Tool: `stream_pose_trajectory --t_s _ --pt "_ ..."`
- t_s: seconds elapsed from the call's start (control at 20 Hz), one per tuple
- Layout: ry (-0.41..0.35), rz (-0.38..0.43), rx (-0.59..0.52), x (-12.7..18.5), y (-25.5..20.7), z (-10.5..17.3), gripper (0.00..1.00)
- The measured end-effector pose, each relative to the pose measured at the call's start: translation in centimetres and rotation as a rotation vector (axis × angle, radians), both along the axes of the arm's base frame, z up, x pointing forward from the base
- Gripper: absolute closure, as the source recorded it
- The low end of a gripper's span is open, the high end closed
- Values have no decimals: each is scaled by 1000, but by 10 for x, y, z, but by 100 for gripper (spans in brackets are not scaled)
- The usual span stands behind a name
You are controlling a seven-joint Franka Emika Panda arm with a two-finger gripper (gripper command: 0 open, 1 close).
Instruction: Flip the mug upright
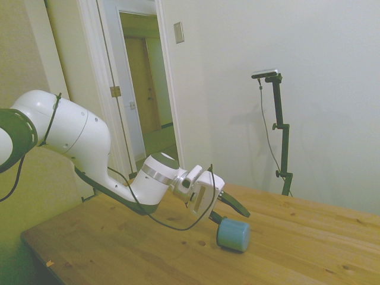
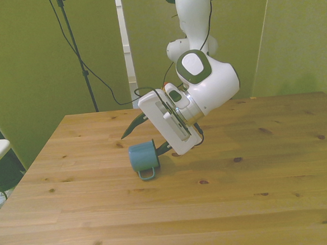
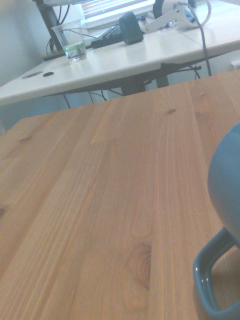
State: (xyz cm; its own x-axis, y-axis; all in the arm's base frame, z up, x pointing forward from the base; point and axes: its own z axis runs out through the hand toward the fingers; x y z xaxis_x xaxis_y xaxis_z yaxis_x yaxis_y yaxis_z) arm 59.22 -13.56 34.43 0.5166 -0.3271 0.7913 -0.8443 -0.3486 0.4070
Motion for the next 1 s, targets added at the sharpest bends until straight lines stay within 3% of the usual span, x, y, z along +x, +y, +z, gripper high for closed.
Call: stream_pose_trajectory --t_s 1.0 --pt "11 4 -3 -5 10 -9 100"
